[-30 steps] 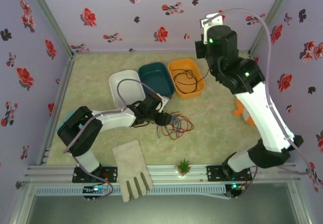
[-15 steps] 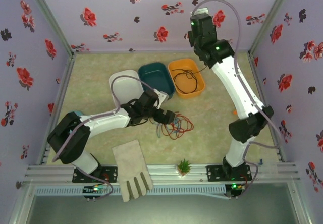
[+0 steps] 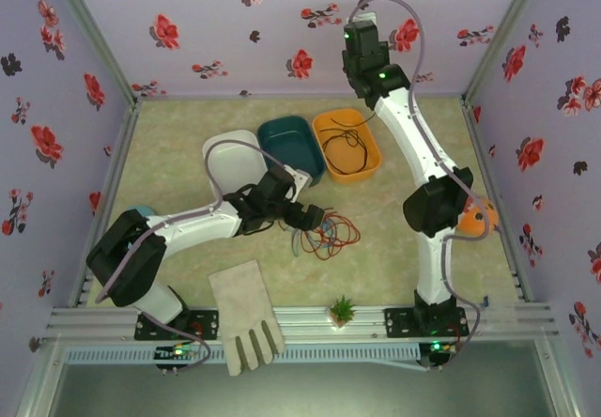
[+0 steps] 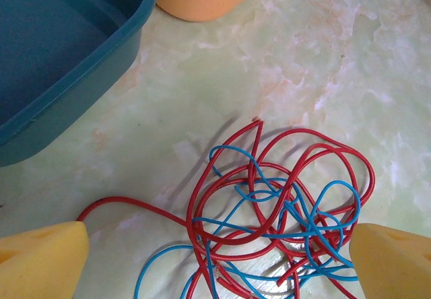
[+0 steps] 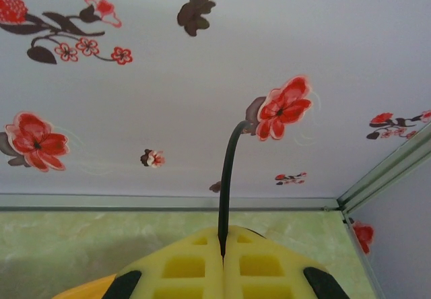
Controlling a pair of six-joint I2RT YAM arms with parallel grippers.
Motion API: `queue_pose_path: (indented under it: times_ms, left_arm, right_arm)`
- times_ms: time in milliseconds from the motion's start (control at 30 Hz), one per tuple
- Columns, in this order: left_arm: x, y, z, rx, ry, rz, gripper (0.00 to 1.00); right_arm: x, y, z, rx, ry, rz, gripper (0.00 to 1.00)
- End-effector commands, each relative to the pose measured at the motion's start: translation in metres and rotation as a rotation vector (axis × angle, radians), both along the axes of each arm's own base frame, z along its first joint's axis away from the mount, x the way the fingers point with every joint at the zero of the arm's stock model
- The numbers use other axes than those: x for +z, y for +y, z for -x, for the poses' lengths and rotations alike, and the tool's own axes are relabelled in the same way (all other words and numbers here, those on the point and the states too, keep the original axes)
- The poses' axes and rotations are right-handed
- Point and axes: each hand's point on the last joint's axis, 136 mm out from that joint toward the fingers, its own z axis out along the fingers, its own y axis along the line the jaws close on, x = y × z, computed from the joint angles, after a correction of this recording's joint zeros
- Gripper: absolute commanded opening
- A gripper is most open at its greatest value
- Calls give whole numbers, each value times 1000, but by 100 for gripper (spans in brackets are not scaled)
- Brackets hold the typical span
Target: Untangle the cables
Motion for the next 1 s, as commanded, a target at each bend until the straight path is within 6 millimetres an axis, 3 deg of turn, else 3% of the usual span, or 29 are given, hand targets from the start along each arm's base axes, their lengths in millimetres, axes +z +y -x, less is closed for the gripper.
queue_pose_path:
  times_ms: [0, 300, 700, 833, 967]
  left_arm:
    - [10, 2, -1, 6, -28, 4, 100]
    - [10, 3, -1, 9, -28, 6, 100]
    - [7, 2, -1, 10, -21, 5, 100]
    - [5, 1, 0, 8, -14, 2, 100]
    - [3, 0, 0, 5, -7, -5, 100]
  right_arm:
    - [-6, 2, -9, -5, -8, -28, 0]
    - [-63, 13, 5, 33, 144, -15, 0]
    - [-113, 21, 73, 113, 469, -35, 0]
    - [-132, 14, 90, 91, 584, -27, 0]
    - [-155, 20, 104, 119, 707, -55, 0]
